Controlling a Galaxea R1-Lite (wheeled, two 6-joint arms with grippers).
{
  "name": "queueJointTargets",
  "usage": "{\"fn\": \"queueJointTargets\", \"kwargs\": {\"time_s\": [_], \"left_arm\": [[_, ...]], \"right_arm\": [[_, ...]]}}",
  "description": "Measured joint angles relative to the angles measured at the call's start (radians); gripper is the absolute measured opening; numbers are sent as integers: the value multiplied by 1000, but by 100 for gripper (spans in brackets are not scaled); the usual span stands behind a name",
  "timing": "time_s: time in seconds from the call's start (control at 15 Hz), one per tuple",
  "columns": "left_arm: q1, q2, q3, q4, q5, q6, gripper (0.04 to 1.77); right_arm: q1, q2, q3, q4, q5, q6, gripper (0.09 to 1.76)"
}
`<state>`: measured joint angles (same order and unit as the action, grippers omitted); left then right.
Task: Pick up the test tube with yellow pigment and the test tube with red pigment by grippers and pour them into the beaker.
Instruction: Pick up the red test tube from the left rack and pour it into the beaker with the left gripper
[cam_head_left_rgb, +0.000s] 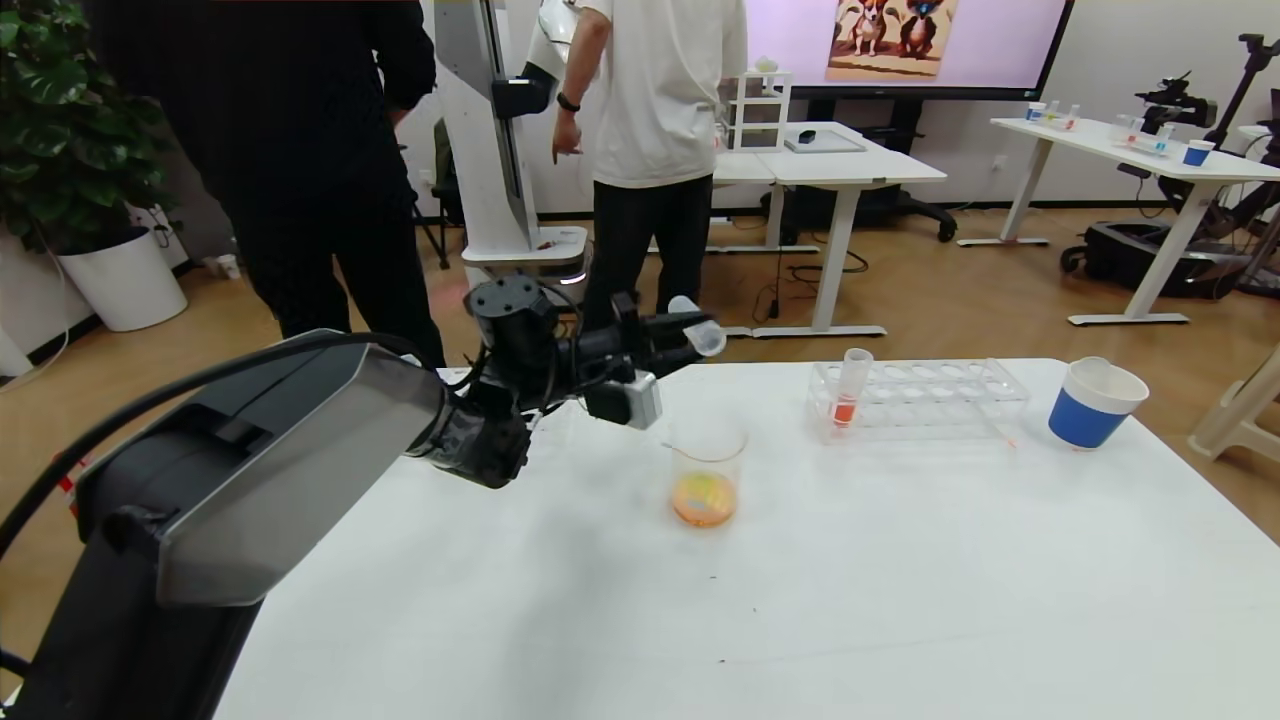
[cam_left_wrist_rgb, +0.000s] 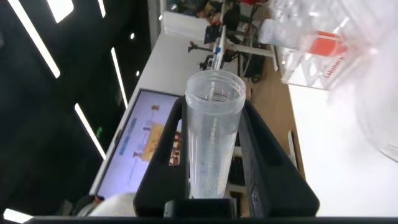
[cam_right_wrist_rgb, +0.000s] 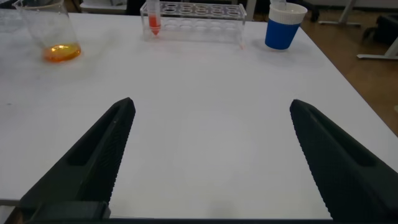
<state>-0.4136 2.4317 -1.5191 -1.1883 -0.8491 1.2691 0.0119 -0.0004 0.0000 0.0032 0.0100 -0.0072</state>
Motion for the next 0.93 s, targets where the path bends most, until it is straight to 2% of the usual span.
{"fn": "queueJointTargets", "kwargs": {"time_s": [0.07, 0.2, 0.27, 0.47, 0.67, 0.8, 0.93], "left_arm": [[-10, -2, 0, -94, 85, -143, 51], [-43, 0, 1, -227, 332, -373, 51], [-63, 0, 5, -255, 448, -457, 51], [-89, -8, 2, -264, 737, -625, 51], [-90, -31, -1, -206, 1014, -777, 51], [-86, -63, -1, -81, 1177, -890, 51], [-80, -111, -1, 99, 1293, -1041, 51]], "right_arm": [[0, 0, 0, 0, 0, 0, 174], [0, 0, 0, 0, 0, 0, 174], [0, 0, 0, 0, 0, 0, 174], [0, 0, 0, 0, 0, 0, 174], [0, 0, 0, 0, 0, 0, 174], [0, 0, 0, 0, 0, 0, 174], [0, 0, 0, 0, 0, 0, 174]]}}
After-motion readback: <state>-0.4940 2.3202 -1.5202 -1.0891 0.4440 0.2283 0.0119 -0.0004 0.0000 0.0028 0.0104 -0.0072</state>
